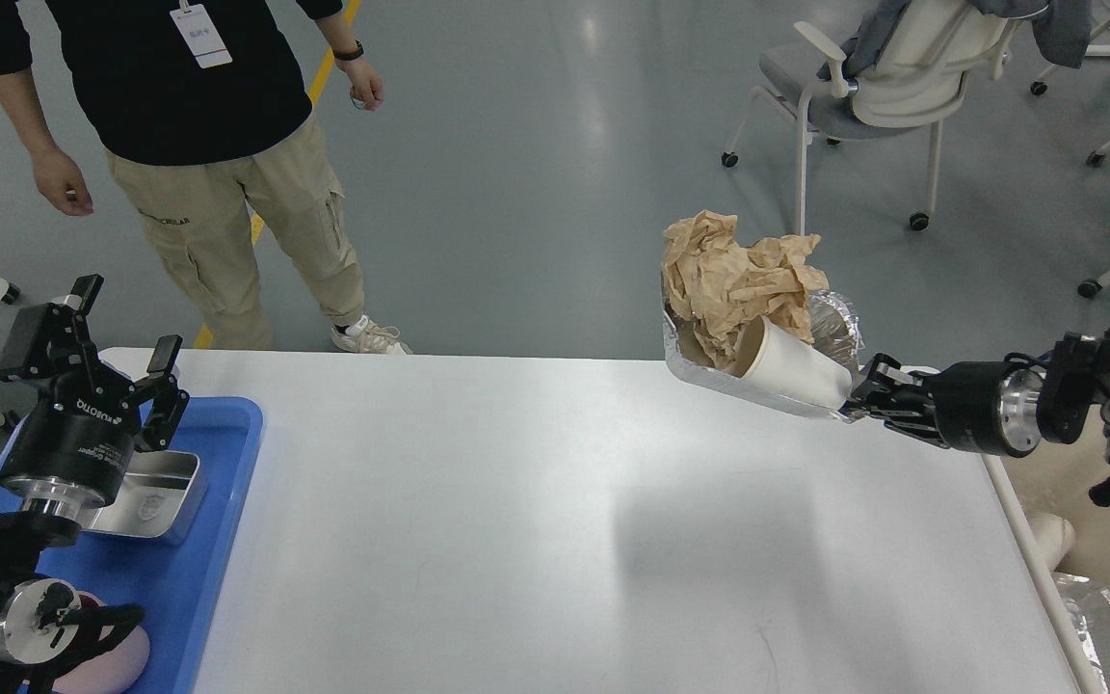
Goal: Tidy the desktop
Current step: 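Carry the loaded tray with the right gripper over the white bin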
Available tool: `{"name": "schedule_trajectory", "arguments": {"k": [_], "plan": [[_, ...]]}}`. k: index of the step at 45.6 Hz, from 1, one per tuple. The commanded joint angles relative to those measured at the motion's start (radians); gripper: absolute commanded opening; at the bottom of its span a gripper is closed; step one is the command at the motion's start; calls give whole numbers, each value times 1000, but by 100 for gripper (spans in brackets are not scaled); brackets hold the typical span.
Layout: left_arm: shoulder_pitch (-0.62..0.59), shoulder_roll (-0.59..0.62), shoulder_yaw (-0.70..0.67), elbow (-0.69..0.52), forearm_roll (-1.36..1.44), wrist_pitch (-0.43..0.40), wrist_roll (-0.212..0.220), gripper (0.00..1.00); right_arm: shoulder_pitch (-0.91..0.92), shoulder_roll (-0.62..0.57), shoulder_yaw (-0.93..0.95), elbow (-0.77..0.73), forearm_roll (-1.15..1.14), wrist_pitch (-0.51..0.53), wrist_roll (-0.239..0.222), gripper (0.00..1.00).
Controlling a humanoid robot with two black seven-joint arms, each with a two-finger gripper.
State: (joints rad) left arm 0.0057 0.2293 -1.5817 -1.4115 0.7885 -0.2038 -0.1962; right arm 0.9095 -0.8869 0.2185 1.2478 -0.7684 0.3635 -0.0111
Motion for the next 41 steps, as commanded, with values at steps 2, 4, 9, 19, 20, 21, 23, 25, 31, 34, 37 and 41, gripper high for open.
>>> {"name": "schedule_trajectory", "arguments": {"k": [2, 4, 9, 19, 20, 21, 23, 25, 31, 34, 37, 41], "plan": [[3, 1, 3, 0, 2, 1, -3, 97, -54, -52, 47, 1, 1, -1, 6, 0], [3, 4, 3, 0, 2, 1, -3, 97, -63, -66, 54, -2, 3, -3, 13, 0], [3, 12, 2, 0, 2, 0, -5, 97, -77, -102, 56, -8, 41, -14, 16, 0], [14, 13, -3, 0, 2, -2, -5, 97, -119, -190, 56, -8, 127, -37, 16, 0], [16, 13, -3, 0, 2, -2, -5, 97, -124, -198, 56, -8, 135, -38, 16, 0], [17, 13, -3, 0, 2, -2, -5, 97, -129, -204, 56, -8, 144, -40, 16, 0], [17, 13, -3, 0, 2, -2, -5, 97, -141, -221, 56, -8, 164, -40, 16, 0], [17, 13, -3, 0, 2, -2, -5, 97, -155, -237, 56, -8, 182, -40, 16, 0], [20, 16, -3, 0, 2, -2, -6, 97, -199, -273, 55, -16, 219, -43, 16, 0], [20, 16, -3, 0, 2, -2, -5, 97, -221, -287, 55, -24, 239, -51, 16, 0], [20, 16, -1, 0, 2, -3, -6, 97, -244, -296, 53, -28, 267, -58, 16, 0], [22, 16, -1, 0, 2, -2, -6, 97, -279, -303, 50, -40, 307, -78, 16, 0]]}}
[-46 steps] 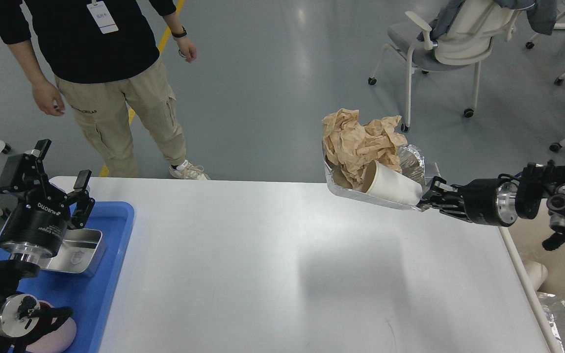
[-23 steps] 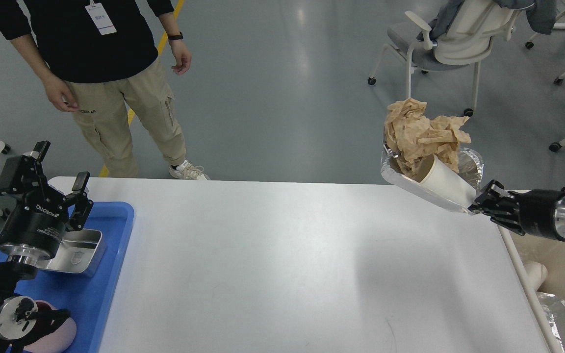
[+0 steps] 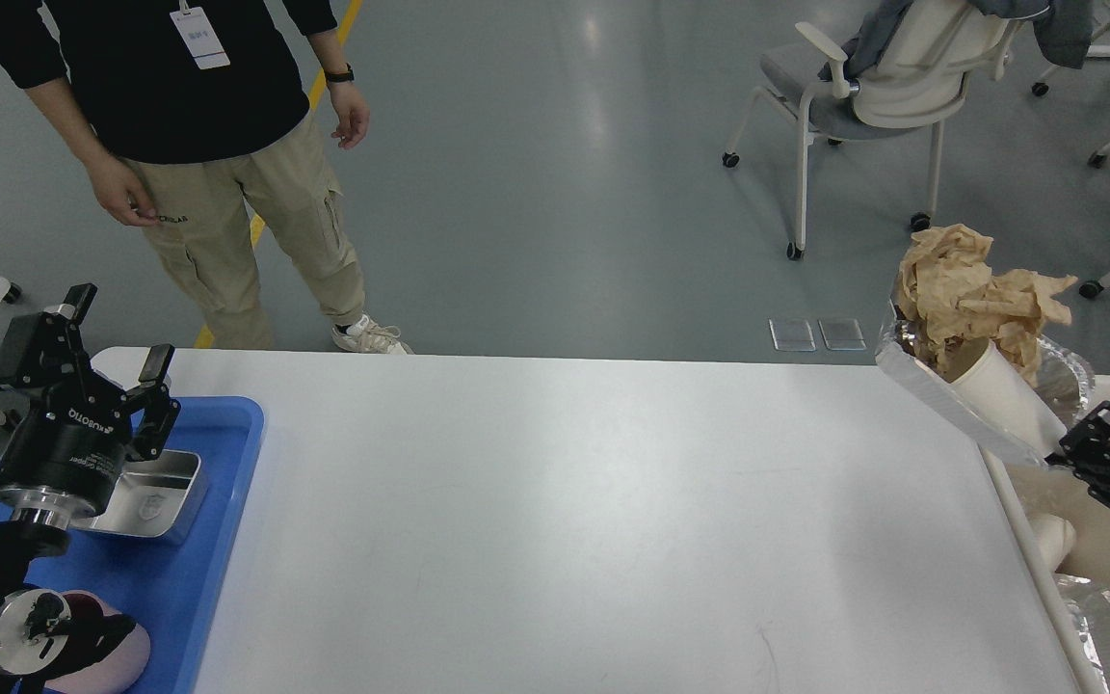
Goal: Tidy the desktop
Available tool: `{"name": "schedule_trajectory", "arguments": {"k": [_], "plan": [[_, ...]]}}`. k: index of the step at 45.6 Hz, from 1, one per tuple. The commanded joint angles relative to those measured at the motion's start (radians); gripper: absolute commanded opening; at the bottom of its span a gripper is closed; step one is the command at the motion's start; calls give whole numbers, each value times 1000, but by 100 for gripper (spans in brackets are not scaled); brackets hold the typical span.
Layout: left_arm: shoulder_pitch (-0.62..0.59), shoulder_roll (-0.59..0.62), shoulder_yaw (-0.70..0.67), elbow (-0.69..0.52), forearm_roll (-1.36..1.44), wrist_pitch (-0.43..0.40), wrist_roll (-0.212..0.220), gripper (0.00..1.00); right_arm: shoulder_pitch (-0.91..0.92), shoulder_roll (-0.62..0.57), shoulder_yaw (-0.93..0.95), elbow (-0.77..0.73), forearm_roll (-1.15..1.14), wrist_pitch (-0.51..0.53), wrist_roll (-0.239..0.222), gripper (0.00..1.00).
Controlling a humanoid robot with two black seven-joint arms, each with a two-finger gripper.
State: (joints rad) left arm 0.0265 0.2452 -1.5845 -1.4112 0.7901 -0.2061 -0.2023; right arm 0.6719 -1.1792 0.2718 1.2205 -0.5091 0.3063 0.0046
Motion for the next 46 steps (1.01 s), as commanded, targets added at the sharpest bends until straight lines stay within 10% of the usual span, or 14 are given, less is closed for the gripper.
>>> {"name": "schedule_trajectory", "arguments": {"k": [1, 46], "plan": [[1, 0, 1, 0, 0, -1, 0, 97, -51, -11, -3, -19, 56, -26, 0, 0], [1, 2, 11, 5, 1, 0, -2, 97, -295, 0, -6, -322, 313, -30, 23, 0]]}}
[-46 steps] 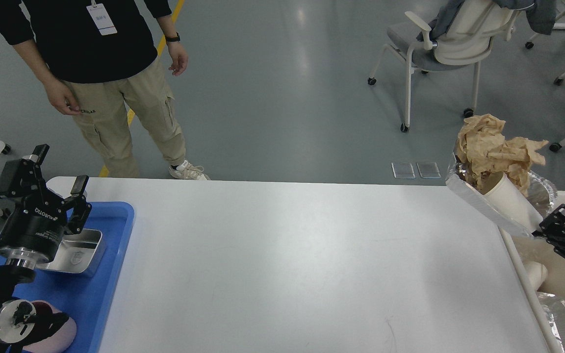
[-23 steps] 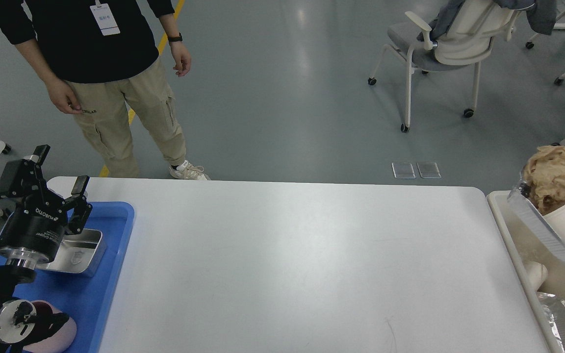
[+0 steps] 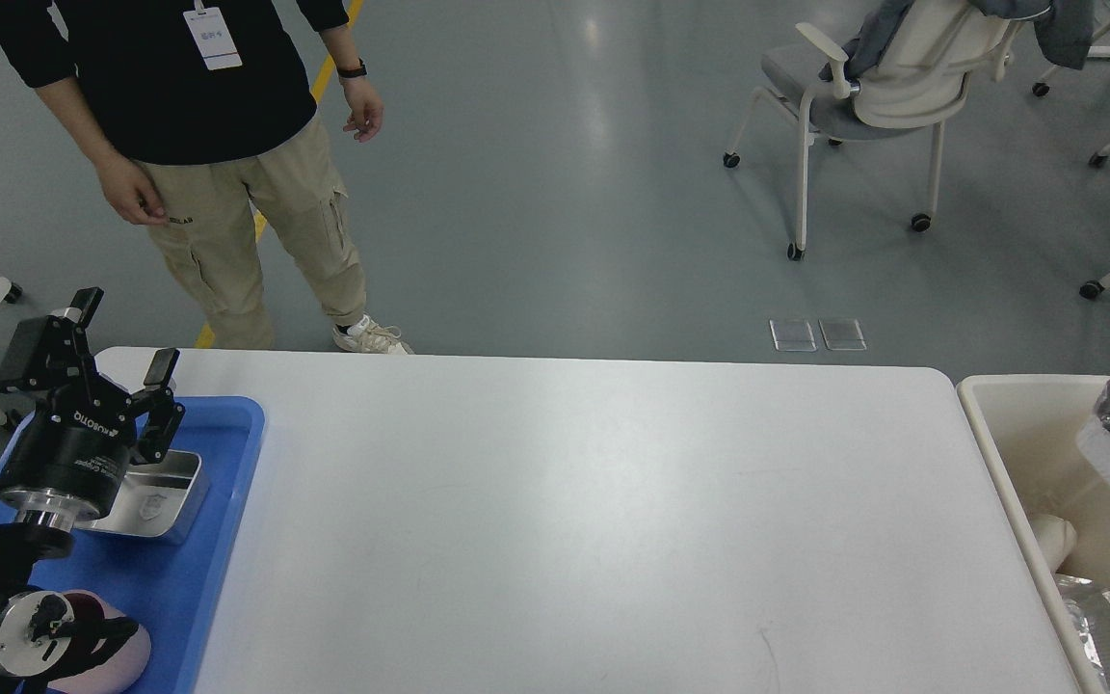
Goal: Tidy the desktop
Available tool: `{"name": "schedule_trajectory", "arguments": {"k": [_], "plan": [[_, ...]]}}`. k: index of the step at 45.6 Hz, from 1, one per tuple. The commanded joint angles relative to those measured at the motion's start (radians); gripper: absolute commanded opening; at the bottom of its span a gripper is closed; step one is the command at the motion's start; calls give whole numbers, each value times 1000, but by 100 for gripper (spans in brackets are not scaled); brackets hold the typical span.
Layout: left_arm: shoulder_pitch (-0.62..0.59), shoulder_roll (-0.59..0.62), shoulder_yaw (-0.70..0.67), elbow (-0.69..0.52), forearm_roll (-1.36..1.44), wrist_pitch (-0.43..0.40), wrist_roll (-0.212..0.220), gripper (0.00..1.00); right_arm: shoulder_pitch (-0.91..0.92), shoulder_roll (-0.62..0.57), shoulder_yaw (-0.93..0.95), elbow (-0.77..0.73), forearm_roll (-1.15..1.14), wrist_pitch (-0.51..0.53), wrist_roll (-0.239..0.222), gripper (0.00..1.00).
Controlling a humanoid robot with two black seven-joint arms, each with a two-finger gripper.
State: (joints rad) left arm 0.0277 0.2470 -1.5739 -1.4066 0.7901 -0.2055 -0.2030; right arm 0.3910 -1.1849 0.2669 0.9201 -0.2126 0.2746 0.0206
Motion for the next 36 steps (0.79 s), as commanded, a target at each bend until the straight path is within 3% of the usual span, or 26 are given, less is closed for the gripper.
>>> {"name": "schedule_trajectory", "arguments": {"k": [1, 15, 19, 21, 27, 36], "plan": [[1, 0, 0, 0, 1, -2, -1, 97, -17, 5, -2, -24, 16, 2, 7, 0], [1, 1, 0, 0, 0, -2, -1, 97, -29, 42, -2, -95, 18, 2, 9, 0], [3, 1, 0, 0, 0, -2, -3, 97, -37, 60, -2, -125, 18, 0, 9, 12], [5, 0, 0, 0, 1, -2, -3, 97, -41, 70, -2, -145, 18, 0, 9, 23], [12, 1, -2, 0, 0, -2, -4, 97, -43, 85, -2, -184, 18, 0, 9, 34], [12, 1, -2, 0, 1, -2, -4, 97, -49, 87, 0, -193, 18, 0, 9, 35]]}}
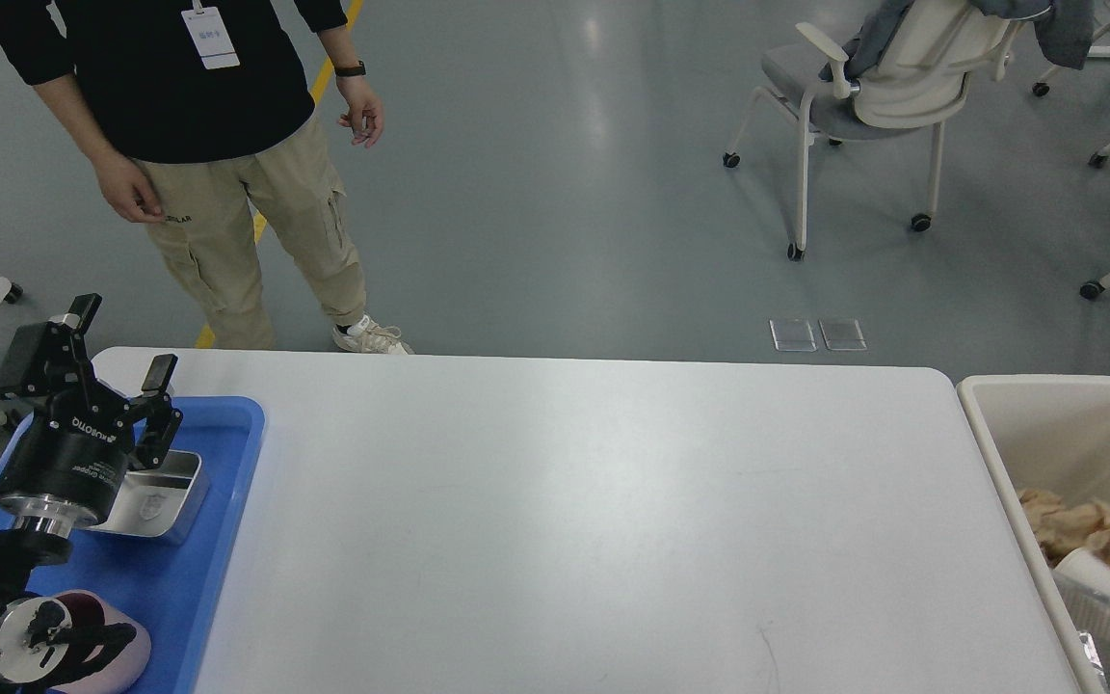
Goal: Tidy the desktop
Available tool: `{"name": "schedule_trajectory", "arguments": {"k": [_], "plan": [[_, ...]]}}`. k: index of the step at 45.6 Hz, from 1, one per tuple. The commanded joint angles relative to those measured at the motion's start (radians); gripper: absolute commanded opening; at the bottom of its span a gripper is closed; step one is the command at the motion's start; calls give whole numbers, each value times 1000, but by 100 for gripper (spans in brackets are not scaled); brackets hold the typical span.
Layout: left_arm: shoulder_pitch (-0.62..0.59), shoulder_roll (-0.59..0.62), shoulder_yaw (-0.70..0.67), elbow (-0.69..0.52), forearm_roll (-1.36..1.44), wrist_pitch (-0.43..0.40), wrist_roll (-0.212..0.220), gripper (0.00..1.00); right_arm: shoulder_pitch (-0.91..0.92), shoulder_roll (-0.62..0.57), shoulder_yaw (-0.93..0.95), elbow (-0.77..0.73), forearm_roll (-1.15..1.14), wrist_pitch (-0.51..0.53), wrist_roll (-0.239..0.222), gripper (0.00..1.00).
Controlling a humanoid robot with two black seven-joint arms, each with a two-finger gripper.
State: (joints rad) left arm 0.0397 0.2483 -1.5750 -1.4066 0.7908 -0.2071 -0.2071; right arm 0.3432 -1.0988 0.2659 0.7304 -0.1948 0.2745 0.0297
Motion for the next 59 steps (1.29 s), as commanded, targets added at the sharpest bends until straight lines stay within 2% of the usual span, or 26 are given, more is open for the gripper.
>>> {"name": "schedule_trajectory", "arguments": {"k": [1, 7, 11, 12, 13, 14, 15, 22, 31, 42, 50, 54, 59], "plan": [[0, -1, 0, 0, 1, 0, 0, 97, -1, 0, 1, -3, 0, 0, 1, 35], [5, 0, 0, 0, 1, 0, 0, 97, -3, 0, 1, -2, 0, 0, 1, 37], [5, 3, 0, 0, 1, -1, 0, 97, -1, 10, -1, -3, -2, -1, -1, 49], [5, 3, 0, 0, 1, -1, 0, 97, -3, 13, -1, -3, -2, -3, -1, 56], [5, 3, 0, 0, 1, -3, 0, 97, -3, 14, -1, -5, -2, -5, -1, 69], [5, 3, 0, 0, 1, -5, 0, 97, -3, 16, -7, -6, -3, -11, -2, 92], [5, 3, 0, 0, 1, -5, 0, 97, -3, 20, -4, -11, -3, -18, -2, 100], [-1, 5, -2, 0, 1, -8, 0, 97, -9, 92, -2, -40, -8, -92, -2, 100], [-8, 5, -3, 1, 2, -31, 0, 97, 56, 171, -1, -62, -20, -107, 1, 100], [-9, 12, -5, 18, 1, -32, -2, 97, 276, 276, -1, -48, -20, -97, -1, 100], [0, 11, -5, 23, -1, -38, -2, 97, 433, 413, 9, -46, -18, -94, -8, 100], [2, 11, -7, 23, 1, -46, -2, 97, 454, 468, 93, -37, -17, -92, -11, 100], [3, 12, -11, 23, -1, -49, -2, 97, 448, 546, 333, -11, -17, -58, -14, 100]]}}
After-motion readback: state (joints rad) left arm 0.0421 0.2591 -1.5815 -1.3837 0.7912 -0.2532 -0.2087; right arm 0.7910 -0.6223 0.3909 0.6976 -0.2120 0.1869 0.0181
